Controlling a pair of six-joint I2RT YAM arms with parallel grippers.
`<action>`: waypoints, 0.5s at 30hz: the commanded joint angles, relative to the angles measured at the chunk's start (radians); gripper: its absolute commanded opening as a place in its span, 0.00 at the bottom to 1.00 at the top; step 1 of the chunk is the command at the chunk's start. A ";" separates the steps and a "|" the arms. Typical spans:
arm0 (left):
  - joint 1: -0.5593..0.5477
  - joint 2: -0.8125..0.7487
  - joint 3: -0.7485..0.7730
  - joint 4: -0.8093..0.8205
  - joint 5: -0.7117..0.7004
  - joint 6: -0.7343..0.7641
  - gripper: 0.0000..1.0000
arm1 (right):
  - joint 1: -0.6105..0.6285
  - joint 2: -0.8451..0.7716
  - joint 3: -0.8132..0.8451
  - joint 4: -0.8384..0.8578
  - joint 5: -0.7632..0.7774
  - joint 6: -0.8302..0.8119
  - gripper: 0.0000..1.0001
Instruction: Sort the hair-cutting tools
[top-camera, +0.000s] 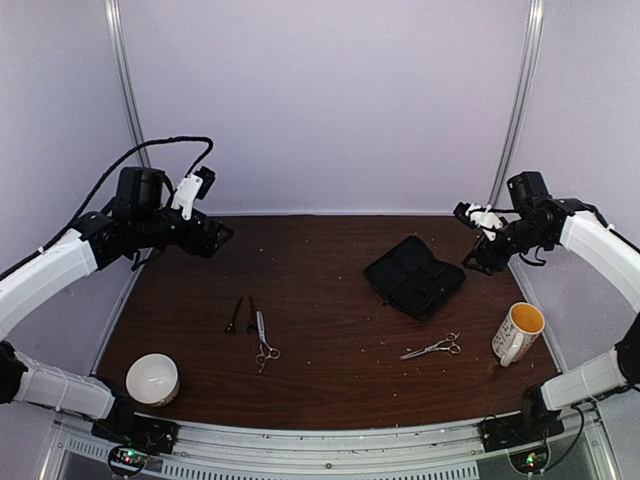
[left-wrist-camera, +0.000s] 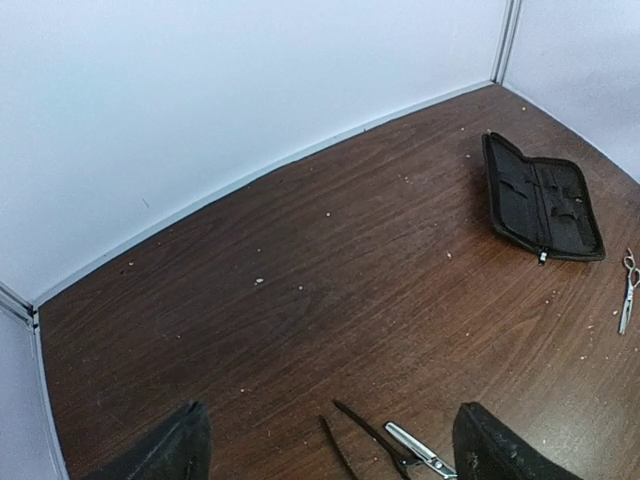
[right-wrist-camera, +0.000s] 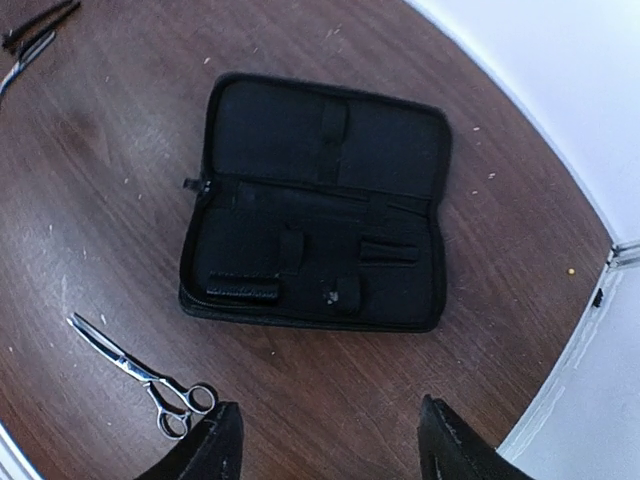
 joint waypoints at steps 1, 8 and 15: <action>-0.047 -0.062 -0.006 -0.014 -0.053 -0.117 0.89 | 0.085 0.108 0.061 -0.142 0.118 -0.178 0.60; -0.079 -0.099 -0.092 0.042 0.011 -0.213 0.90 | 0.208 0.326 0.124 -0.131 0.203 -0.207 0.55; -0.089 -0.080 -0.121 0.035 0.040 -0.213 0.83 | 0.289 0.533 0.202 -0.167 0.219 -0.265 0.51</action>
